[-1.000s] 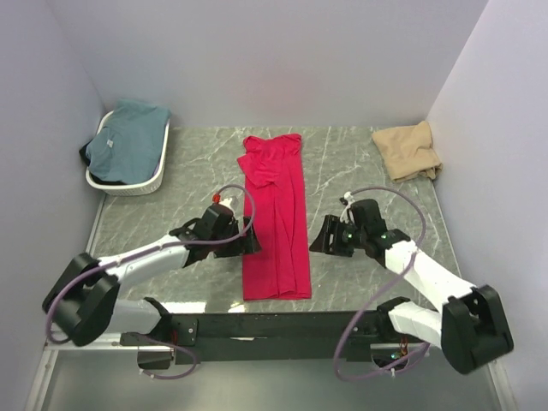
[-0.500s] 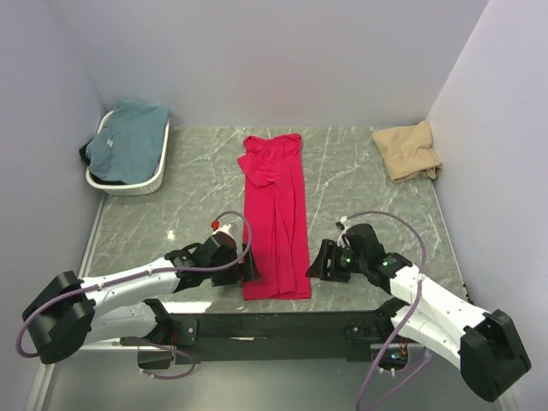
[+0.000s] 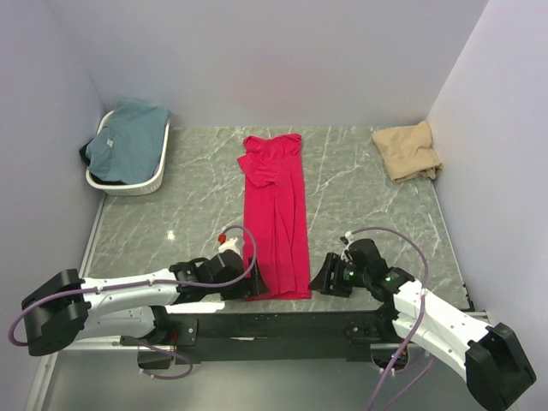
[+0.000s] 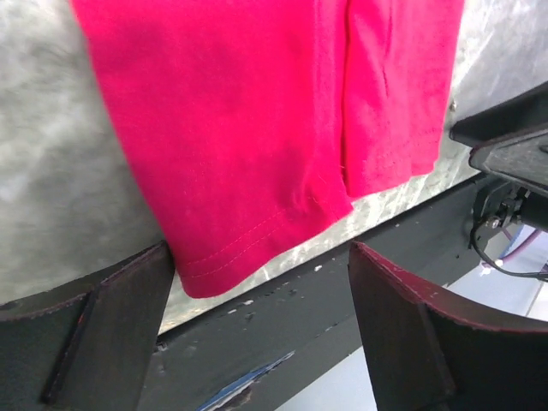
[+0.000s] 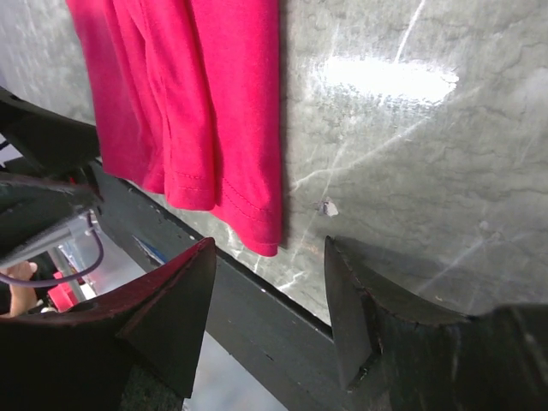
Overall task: Fold and stack the t-shirts
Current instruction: Fold the tshirt
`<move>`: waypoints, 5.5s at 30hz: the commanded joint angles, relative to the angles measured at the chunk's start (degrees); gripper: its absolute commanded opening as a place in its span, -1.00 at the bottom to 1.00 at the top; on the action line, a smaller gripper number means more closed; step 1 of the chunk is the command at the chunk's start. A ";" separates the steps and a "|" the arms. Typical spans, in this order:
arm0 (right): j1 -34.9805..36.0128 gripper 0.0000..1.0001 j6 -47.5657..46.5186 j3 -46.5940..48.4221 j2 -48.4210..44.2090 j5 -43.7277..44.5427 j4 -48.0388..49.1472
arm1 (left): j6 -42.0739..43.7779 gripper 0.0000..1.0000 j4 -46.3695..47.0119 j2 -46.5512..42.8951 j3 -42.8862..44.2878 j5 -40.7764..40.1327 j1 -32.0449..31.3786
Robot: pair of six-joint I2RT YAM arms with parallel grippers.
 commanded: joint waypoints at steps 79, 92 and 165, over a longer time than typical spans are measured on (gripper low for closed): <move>9.32 -0.88 2.04 1.85 7.39 8.64 6.15 | -6.86 0.21 -16.55 0.95 -0.68 -11.03 -5.26; 9.32 -0.84 1.34 2.29 6.86 8.38 5.10 | -7.13 -0.52 -4.59 11.75 -1.04 -11.73 -5.26; 9.67 -1.00 -1.04 7.56 -6.59 4.07 -13.71 | -6.25 -0.98 -19.70 -1.51 7.22 -3.82 -10.70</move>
